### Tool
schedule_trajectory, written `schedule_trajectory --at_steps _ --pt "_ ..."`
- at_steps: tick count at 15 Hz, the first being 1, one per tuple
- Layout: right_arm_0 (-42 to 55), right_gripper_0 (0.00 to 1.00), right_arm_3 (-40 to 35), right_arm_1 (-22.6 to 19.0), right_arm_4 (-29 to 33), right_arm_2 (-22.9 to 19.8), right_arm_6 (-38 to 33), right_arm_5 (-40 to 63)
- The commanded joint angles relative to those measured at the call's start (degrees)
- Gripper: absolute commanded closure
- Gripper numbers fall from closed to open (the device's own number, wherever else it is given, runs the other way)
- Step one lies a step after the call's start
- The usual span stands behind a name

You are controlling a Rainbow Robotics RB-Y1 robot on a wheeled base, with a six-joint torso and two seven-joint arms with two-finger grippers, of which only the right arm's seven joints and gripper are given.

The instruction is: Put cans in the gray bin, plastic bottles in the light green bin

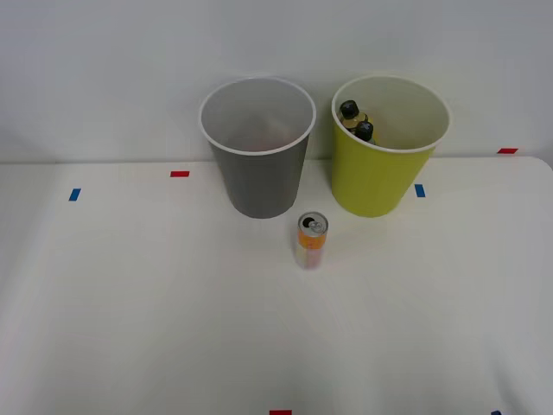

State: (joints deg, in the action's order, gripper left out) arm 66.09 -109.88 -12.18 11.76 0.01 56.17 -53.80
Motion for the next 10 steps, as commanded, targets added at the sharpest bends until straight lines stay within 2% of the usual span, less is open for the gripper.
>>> schedule_trajectory --at_steps 1,5,10 --pt "0.01 0.0 0.1 0.75 2.31 -0.71 0.52 0.01" --pt "0.53 0.0 0.71 3.04 4.5 -0.97 0.61 -0.08" --pt "0.53 0.0 0.71 2.77 4.94 -1.68 0.78 -0.25"
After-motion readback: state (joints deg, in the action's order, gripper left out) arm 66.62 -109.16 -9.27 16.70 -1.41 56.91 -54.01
